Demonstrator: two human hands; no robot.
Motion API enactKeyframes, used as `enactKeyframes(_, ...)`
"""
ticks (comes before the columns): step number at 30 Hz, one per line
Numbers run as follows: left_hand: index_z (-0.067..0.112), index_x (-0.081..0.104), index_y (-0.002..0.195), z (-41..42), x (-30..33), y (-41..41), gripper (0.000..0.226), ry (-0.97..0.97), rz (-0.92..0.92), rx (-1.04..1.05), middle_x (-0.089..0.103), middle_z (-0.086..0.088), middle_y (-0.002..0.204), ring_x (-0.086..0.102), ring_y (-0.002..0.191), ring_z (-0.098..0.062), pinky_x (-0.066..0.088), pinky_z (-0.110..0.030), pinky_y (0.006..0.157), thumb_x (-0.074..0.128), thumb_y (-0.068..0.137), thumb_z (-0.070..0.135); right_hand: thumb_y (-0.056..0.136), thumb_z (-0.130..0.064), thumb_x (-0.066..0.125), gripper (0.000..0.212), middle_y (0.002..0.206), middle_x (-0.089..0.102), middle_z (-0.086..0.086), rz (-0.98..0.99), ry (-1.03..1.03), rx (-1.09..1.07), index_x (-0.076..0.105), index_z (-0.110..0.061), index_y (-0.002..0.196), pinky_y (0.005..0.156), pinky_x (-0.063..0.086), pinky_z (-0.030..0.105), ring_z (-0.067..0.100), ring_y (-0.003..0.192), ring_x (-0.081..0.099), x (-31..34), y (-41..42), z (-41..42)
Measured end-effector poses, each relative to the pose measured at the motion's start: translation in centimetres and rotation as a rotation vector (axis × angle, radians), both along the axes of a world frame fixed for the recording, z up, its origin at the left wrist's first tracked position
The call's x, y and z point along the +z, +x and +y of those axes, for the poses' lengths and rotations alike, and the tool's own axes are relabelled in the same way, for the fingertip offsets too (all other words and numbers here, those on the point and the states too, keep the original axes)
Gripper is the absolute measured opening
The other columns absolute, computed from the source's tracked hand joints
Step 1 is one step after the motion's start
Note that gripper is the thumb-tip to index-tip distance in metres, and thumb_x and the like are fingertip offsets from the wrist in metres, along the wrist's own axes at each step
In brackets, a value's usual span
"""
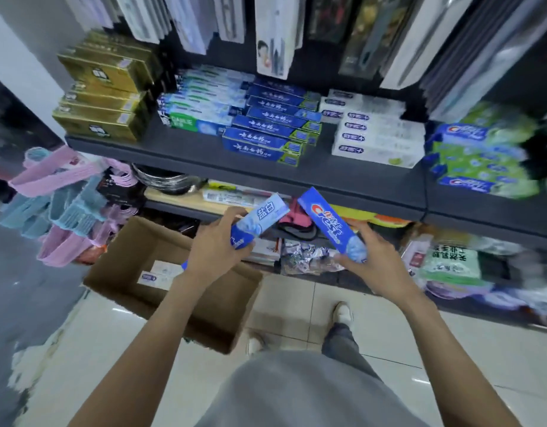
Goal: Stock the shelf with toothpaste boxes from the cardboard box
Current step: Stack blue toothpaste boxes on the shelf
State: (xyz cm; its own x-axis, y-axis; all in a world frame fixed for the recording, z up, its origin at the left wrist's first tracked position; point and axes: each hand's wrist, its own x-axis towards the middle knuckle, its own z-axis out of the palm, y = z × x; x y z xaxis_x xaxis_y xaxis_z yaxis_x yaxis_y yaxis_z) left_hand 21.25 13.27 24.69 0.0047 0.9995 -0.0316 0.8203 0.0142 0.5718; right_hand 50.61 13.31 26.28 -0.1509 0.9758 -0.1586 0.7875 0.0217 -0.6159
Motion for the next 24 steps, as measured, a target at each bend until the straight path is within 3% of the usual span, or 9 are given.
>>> enactKeyframes(3, 0.028, 0.039, 0.117, 1.5, 0.8, 3.6, 0.06, -0.138, -0.021, 0.003, 0.066, 0.005, 0.106, 0.064, 0.087, -0.023, 0.051, -0.035, 0.071, 0.067, 0.072, 0.056, 0.087, -0.042, 0.054, 0.043, 0.114, 0.061, -0.004, 0.214, -0.036, -0.095, 0.052, -0.02, 0.125, 0.07, 0.041, 0.009, 0.006, 0.092, 0.056, 1.2, 4.8, 0.9)
enactKeyframes(6, 0.031, 0.039, 0.111, 3.2, 1.0, 8.0, 0.061, -0.264, -0.21, 0.032, 0.065, 0.007, 0.099, 0.063, 0.08, -0.019, 0.049, -0.035, 0.068, 0.054, 0.068, 0.072, 0.092, -0.025, 0.058, 0.029, 0.108, 0.063, 0.0, 0.21, -0.01, -0.153, 0.057, -0.014, 0.119, 0.069, 0.04, 0.004, 0.007, 0.084, 0.056, 1.1, 10.2, 2.5)
enactKeyframes(10, 0.029, 0.046, 0.108, 5.4, 0.7, 15.1, 0.027, -0.331, -0.485, 0.115, 0.061, -0.003, 0.087, 0.058, 0.069, -0.018, 0.042, -0.03, 0.06, 0.045, 0.092, 0.052, 0.083, -0.023, 0.07, 0.034, 0.102, 0.058, -0.003, 0.067, 0.088, -0.148, 0.062, -0.012, 0.114, 0.073, 0.039, 0.018, 0.015, 0.092, 0.057, 0.5, 19.1, 6.6)
enactKeyframes(13, 0.032, 0.05, 0.109, 7.4, 0.4, 19.9, 0.018, -0.341, -0.601, 0.16, 0.063, -0.007, 0.099, 0.059, 0.08, -0.022, 0.042, -0.033, 0.068, 0.046, 0.096, 0.043, 0.077, -0.019, 0.076, 0.039, 0.102, 0.058, 0.002, -0.081, 0.166, -0.048, 0.063, -0.013, 0.112, 0.084, 0.046, 0.038, 0.026, 0.098, 0.057, -0.1, 26.1, 10.0)
enactKeyframes(16, 0.039, 0.047, 0.113, 8.8, 0.3, 24.3, 0.027, -0.31, -0.657, 0.091, 0.06, 0.002, 0.11, 0.057, 0.095, -0.015, 0.045, -0.019, 0.073, 0.057, 0.091, 0.026, 0.076, -0.019, 0.078, 0.042, 0.106, 0.061, 0.01, -0.248, 0.203, 0.029, 0.063, -0.012, 0.114, 0.087, 0.04, 0.04, 0.034, 0.101, 0.054, -0.8, 31.3, 13.1)
enactKeyframes(19, 0.032, 0.049, 0.116, 9.5, 0.6, 27.9, 0.039, -0.25, -0.657, 0.031, 0.062, 0.012, 0.103, 0.06, 0.091, -0.007, 0.045, -0.006, 0.069, 0.067, 0.086, 0.016, 0.076, -0.021, 0.077, 0.041, 0.11, 0.062, 0.01, -0.257, 0.263, 0.065, 0.063, -0.015, 0.115, 0.088, 0.039, 0.039, 0.036, 0.102, 0.054, -1.1, 34.3, 15.8)
enactKeyframes(22, 0.049, 0.052, 0.101, 10.5, 0.4, 29.9, 0.043, -0.178, -0.501, 0.023, 0.064, 0.021, 0.1, 0.064, 0.09, -0.005, 0.05, -0.02, 0.079, 0.069, 0.062, 0.053, 0.079, -0.02, 0.075, 0.04, 0.114, 0.062, 0.009, -0.199, 0.35, 0.006, 0.063, -0.016, 0.117, 0.088, 0.039, 0.042, 0.036, 0.102, 0.053, -0.9, 35.4, 19.2)
enactKeyframes(24, 0.047, 0.053, 0.1, 11.2, 0.8, 31.1, 0.043, -0.13, -0.367, -0.008, 0.065, 0.021, 0.098, 0.064, 0.094, -0.01, 0.05, -0.029, 0.082, 0.069, 0.061, 0.055, 0.079, -0.019, 0.074, 0.04, 0.114, 0.062, 0.008, -0.195, 0.437, -0.03, 0.062, -0.017, 0.117, 0.087, 0.04, 0.043, 0.036, 0.102, 0.054, -0.5, 35.1, 22.0)
